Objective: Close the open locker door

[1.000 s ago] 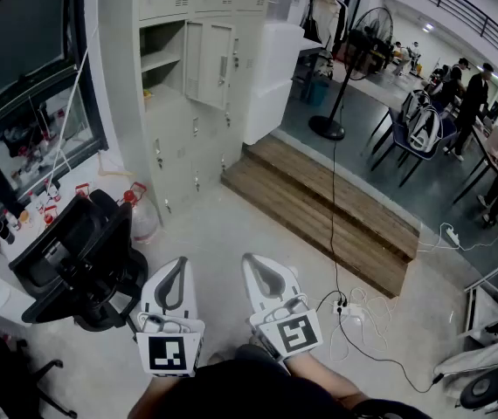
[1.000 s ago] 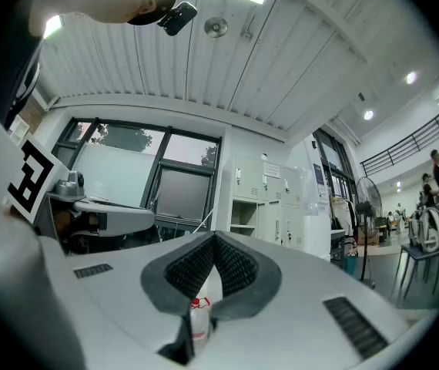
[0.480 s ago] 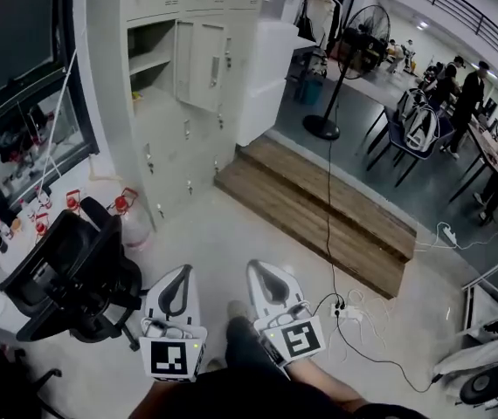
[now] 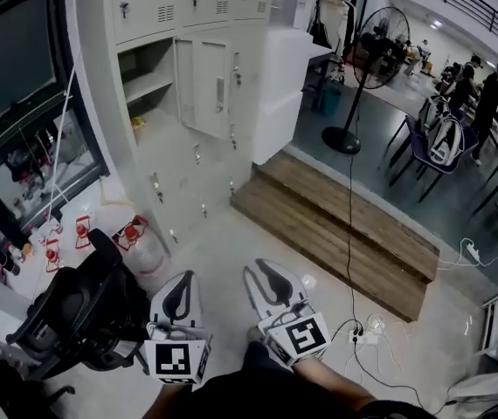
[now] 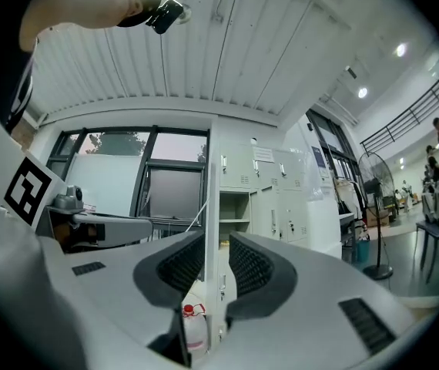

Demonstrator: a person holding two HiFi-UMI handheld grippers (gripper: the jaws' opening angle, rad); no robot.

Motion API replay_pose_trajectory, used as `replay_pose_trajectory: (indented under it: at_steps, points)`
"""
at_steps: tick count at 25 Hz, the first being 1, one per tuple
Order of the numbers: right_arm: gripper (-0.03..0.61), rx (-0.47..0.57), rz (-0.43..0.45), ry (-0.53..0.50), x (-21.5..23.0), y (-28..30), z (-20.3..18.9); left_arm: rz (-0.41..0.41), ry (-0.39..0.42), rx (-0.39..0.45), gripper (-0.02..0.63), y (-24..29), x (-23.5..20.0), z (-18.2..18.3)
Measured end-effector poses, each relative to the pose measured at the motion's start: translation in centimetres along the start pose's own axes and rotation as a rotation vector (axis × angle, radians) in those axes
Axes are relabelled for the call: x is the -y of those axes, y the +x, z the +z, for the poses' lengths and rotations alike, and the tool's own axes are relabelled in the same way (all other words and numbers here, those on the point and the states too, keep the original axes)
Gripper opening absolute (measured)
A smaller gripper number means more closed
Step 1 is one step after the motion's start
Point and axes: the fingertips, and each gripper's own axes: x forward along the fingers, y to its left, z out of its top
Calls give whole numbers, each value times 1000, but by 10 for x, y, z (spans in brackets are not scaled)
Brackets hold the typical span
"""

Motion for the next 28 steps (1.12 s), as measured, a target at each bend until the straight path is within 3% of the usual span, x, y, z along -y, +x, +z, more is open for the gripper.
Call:
replay_pose_trajectory:
  at_steps: [16, 22, 28]
  points:
    - [94, 37, 117, 52, 162, 123, -1, 139, 23, -7, 0, 181, -7, 7]
    - [94, 33, 154, 83, 198, 145, -9, 187, 21, -56, 0, 217, -3, 2]
    - [94, 16, 154, 140, 216, 162, -24, 157, 16, -83, 0, 247, 2, -5]
